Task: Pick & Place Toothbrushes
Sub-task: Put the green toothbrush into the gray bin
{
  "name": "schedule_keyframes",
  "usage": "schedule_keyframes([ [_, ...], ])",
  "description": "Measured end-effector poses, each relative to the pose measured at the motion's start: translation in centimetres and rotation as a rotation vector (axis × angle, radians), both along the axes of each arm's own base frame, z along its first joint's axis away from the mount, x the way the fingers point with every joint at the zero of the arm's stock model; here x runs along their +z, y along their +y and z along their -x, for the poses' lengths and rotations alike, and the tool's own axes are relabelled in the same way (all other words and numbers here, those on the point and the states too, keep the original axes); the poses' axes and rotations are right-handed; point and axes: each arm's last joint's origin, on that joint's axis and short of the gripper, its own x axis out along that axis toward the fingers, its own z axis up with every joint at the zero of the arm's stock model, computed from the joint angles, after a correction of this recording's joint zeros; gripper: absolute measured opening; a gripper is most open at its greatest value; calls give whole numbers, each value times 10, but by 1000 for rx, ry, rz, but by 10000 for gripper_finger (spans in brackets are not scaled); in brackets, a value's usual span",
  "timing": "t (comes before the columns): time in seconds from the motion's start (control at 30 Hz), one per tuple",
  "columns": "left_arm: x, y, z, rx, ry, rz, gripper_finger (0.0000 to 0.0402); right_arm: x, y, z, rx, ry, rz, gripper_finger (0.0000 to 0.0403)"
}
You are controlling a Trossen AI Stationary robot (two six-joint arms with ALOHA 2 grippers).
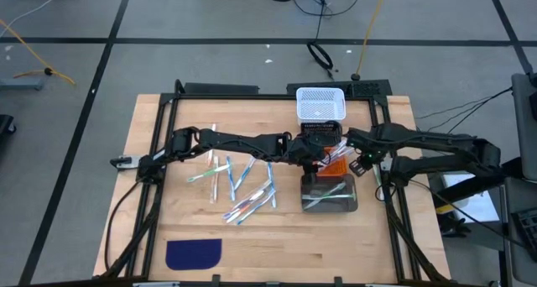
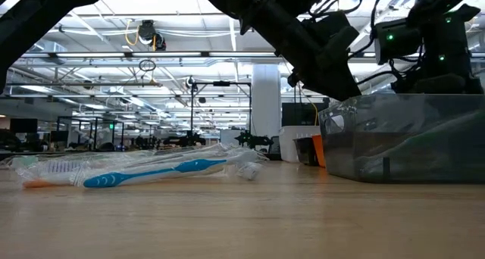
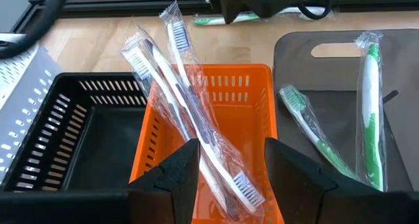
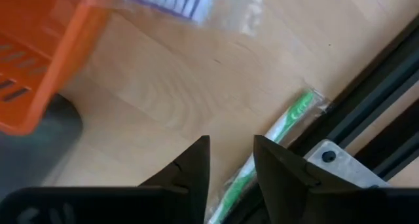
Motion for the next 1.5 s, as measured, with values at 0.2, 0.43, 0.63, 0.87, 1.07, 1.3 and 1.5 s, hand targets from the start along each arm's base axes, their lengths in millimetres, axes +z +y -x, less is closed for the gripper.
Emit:
schedule_keyframes([
  [0.2,0,0,0,0,0,0,170,-9,-2,-6,24,78,-32,117],
  [0.43,0,0,0,0,1,0,170,-22,-5,-13,42,184,-81,108],
  [0.63,-1,0,0,-3,8,-3,170,-33,-7,-19,39,256,-116,107],
  [0.87,-1,0,1,-12,11,-15,170,-38,-8,-20,47,305,-136,111],
  [1.07,0,0,0,-18,5,-23,170,-32,-7,-21,54,267,-148,106],
  [1.3,0,0,0,-17,6,-22,170,-22,-6,-18,89,231,-148,96],
  [1.5,-1,0,1,-16,11,-20,170,-20,-6,-17,91,225,-138,83],
])
